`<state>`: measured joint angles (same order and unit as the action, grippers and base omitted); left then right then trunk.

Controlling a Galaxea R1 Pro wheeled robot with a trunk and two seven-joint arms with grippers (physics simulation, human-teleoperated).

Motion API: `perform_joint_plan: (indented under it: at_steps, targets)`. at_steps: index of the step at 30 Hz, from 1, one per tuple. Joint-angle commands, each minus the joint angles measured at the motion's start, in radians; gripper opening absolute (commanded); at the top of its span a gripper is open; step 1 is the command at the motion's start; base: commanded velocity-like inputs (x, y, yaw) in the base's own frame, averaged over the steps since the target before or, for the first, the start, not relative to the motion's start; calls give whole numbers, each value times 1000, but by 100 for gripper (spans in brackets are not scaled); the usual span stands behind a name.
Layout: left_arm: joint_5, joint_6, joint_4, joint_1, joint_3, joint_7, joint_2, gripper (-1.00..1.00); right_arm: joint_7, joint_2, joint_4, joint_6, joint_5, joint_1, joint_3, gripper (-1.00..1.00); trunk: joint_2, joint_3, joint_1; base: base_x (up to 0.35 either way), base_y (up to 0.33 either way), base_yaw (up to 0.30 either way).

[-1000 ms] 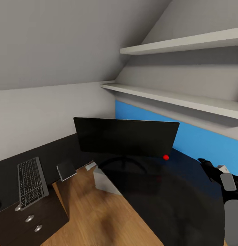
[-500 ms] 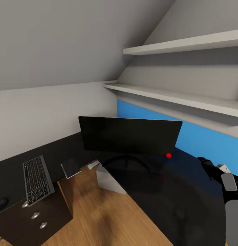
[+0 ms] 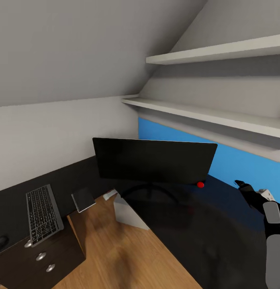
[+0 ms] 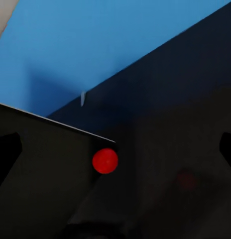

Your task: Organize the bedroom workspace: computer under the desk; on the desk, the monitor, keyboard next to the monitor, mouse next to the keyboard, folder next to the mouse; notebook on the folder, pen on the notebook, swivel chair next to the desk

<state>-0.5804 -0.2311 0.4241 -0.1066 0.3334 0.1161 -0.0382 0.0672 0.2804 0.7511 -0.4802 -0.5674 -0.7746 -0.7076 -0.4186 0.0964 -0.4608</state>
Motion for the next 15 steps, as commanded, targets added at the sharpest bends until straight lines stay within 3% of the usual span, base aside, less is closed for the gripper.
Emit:
perform_joint_plan:
  at_steps: [1,15]
  targets:
    - [-5,-4,1,-1,9,7,0,100,5,-1,10,-6,0,-1,-4,100,-2,2,-1,2,1,0]
    - [-4,-5,1,-1,9,7,1,100,4,-8,118,3,2,43,-4,100,-2,2,-1,0,0,0]
